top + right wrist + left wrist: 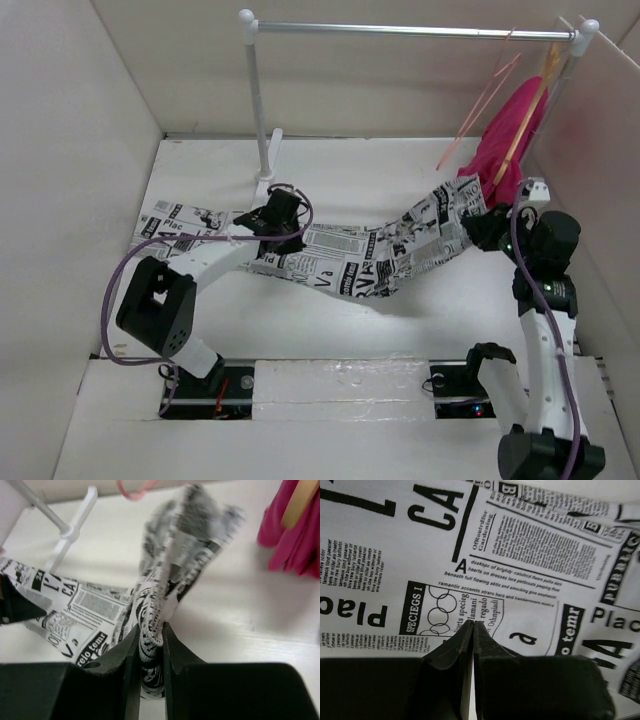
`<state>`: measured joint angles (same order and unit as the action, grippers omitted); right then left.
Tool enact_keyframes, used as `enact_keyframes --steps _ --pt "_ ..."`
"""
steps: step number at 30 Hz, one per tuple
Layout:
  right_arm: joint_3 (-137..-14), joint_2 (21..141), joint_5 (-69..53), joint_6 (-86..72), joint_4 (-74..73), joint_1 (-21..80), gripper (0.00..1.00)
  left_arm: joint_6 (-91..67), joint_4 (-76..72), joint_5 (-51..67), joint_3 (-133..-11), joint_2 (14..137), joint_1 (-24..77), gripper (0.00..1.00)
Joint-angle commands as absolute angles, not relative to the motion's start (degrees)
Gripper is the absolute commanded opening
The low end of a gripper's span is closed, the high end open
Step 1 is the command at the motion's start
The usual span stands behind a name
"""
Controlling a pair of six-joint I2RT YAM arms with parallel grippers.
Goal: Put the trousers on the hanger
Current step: Fold the trousers
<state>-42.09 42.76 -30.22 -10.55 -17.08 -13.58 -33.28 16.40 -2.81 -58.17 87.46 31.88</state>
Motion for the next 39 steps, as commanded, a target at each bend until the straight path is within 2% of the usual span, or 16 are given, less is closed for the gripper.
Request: enact_keyframes --steps 1,6,13,16,18,22,24,28,29,30,32,34,39 --pt "-49.7 39.1 -18.4 -7.5 -29.7 -11.7 0.00 -32.9 12.7 -1.8 -57.2 89.4 35.0 0.00" --pt "-62.4 39.1 -16.3 -3.8 -38.3 -11.7 0.00 -35.6 10.5 -0.9 -58.0 93.6 45.7 0.00" --pt "-78.7 42.0 -12.8 3.1 -47.5 -11.7 0.00 -38.4 9.0 -0.3 -67.4 106.2 57.0 0.00" --pt "-84.4 43.8 -13.5 5.4 -50.6 -11.7 0.00 -39.2 7.7 6.9 -72.5 112.7 58.6 0.00" --pt "-85.9 45.2 -17.6 6.6 -51.6 -11.7 0.00 -39.8 7.6 11.1 -76.1 115.9 61.3 0.00" --pt "-82.4 45.6 -25.8 4.2 -47.7 -10.5 0.00 -40.2 10.5 9.1 -78.1 113.8 62.7 0.00" --pt "-80.1 46.7 -27.9 2.4 -43.4 -7.6 0.00 -40.0 10.6 7.3 -75.7 107.2 60.2 0.00" --pt "-79.1 49.9 -16.9 -3.9 -36.7 7.3 0.00 -36.2 15.6 3.4 -69.9 93.1 51.7 0.16" --pt "-79.6 53.8 -13.4 -5.2 -34.2 17.0 0.00 -34.4 18.1 1.6 -69.5 87.5 47.1 0.16" --pt "-79.6 53.8 -13.4 -5.2 -33.0 17.0 0.00 -33.7 18.1 0.8 -69.5 84.9 44.6 0.16" --pt "-80.3 58.1 -7.7 -6.6 -30.2 25.6 0.00 -32.1 20.6 -1.2 -70.1 79.9 39.1 0.17" --pt "-81.4 61.6 -4.5 -7.2 -26.9 28.8 0.00 -30.5 22.9 -0.4 -72.4 74.6 30.0 0.18" --pt "-86.3 75.8 -1.6 -7.9 -19.3 36.6 0.00 -29.5 25.0 -0.4 -78.6 68.7 17.2 0.18"
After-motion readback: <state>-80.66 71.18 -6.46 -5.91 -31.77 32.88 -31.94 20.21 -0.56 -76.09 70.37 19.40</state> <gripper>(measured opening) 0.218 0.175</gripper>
